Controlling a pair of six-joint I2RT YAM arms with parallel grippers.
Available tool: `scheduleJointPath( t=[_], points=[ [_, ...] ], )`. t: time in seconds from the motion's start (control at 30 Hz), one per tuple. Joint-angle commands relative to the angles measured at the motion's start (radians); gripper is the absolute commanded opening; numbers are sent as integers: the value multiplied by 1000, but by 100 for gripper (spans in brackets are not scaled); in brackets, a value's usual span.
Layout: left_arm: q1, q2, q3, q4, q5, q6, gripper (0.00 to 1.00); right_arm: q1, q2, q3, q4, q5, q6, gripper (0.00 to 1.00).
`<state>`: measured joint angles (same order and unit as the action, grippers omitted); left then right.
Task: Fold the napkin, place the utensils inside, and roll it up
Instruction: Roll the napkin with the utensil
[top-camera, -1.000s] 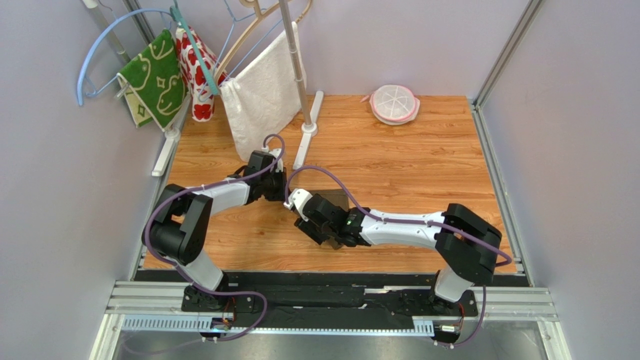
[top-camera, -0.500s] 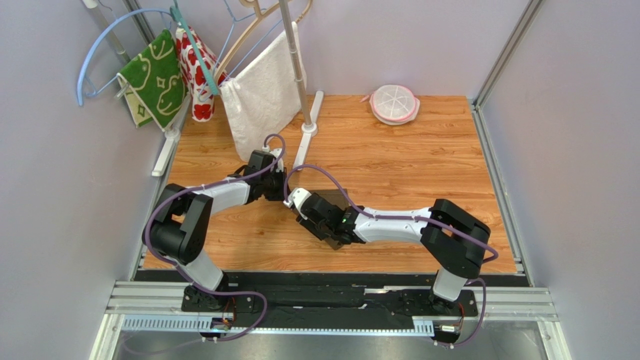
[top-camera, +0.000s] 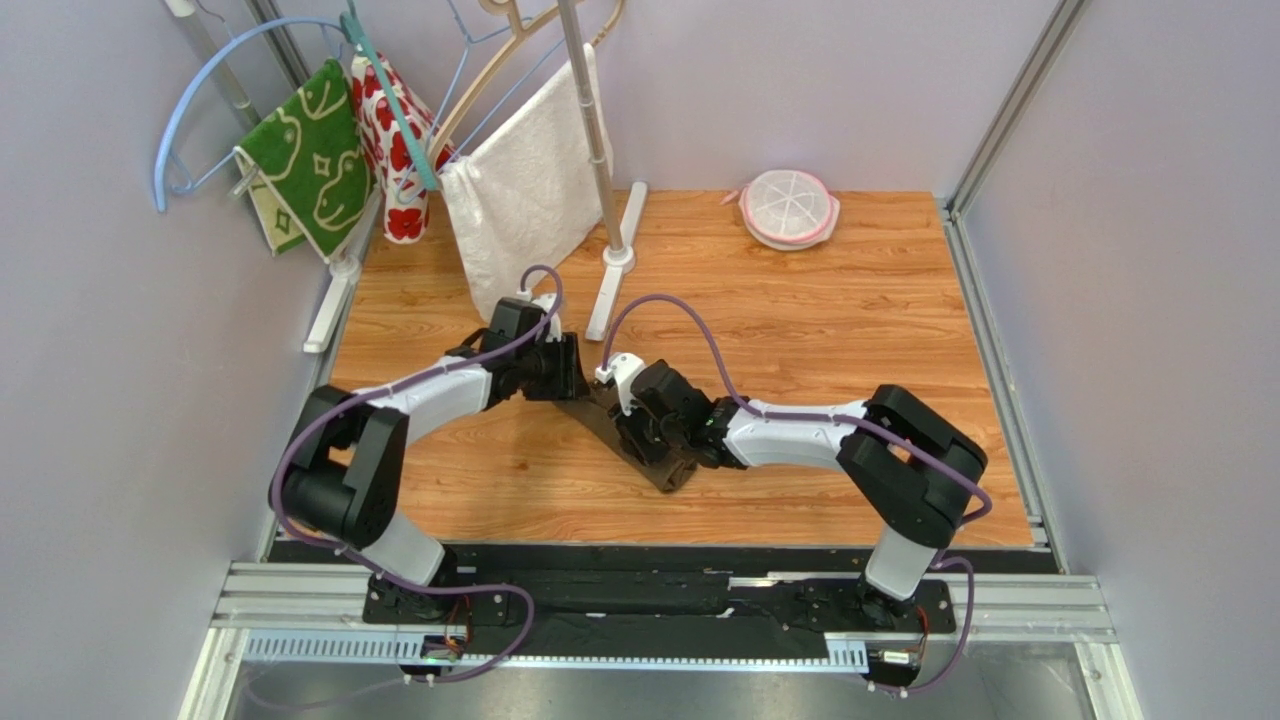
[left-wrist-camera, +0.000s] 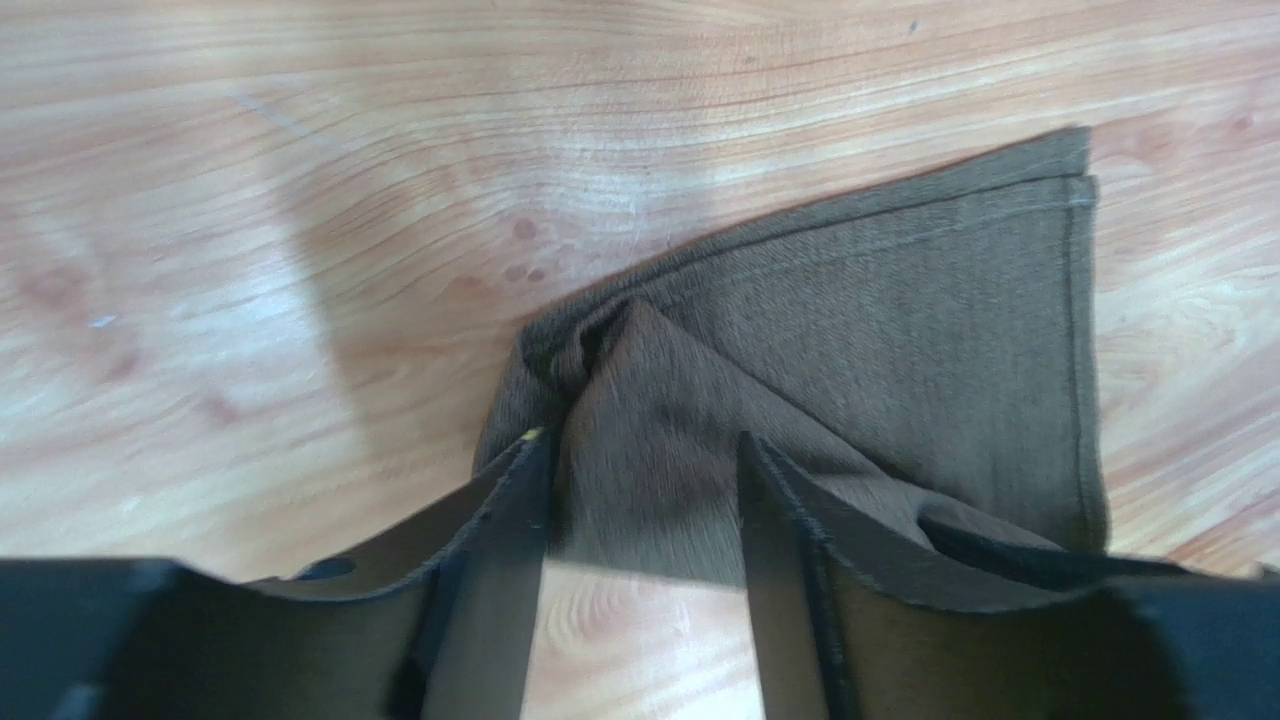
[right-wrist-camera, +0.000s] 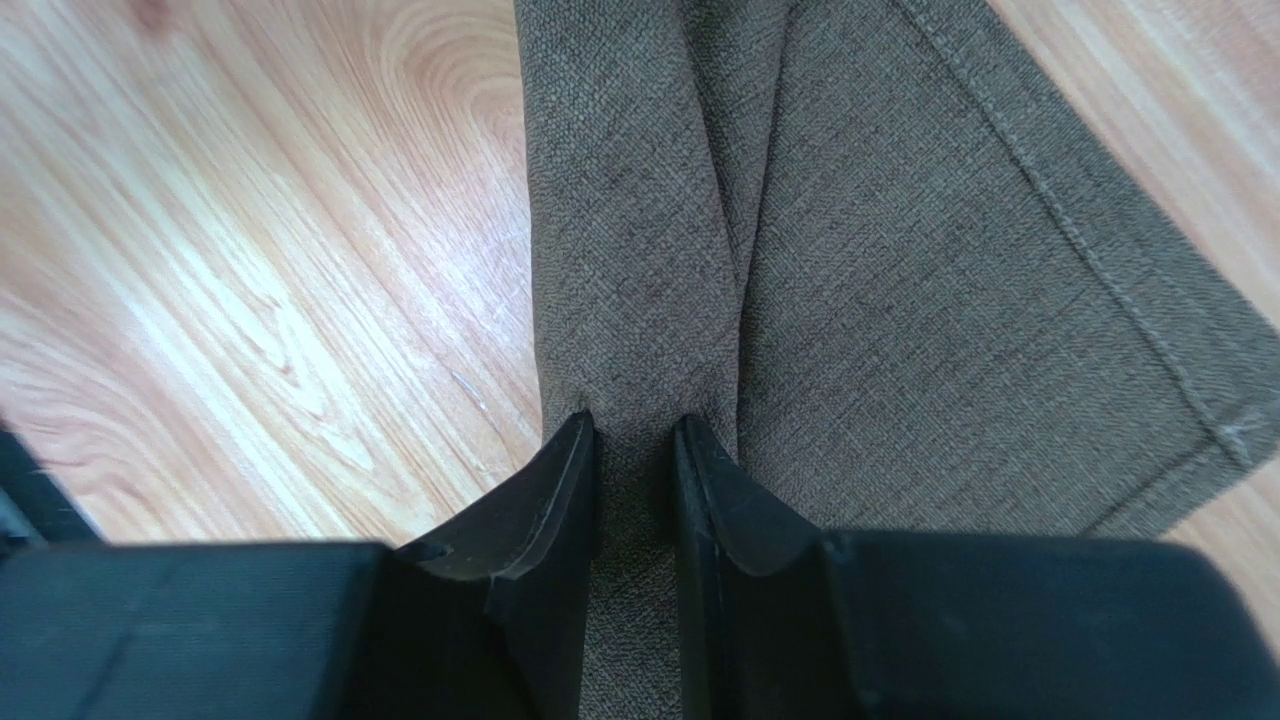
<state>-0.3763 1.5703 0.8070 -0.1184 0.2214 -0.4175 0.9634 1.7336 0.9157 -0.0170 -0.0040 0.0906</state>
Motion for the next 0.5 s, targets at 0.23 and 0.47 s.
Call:
scheduleJointPath(
  t=[0.23, 0.47],
  points=[
    [1, -308, -103, 14, -143, -15, 60, -144, 61, -164, 74, -370, 161, 18],
    [1, -339, -200, 138, -116, -6, 59, -235, 102, -181, 133, -523, 208, 16]
  ],
)
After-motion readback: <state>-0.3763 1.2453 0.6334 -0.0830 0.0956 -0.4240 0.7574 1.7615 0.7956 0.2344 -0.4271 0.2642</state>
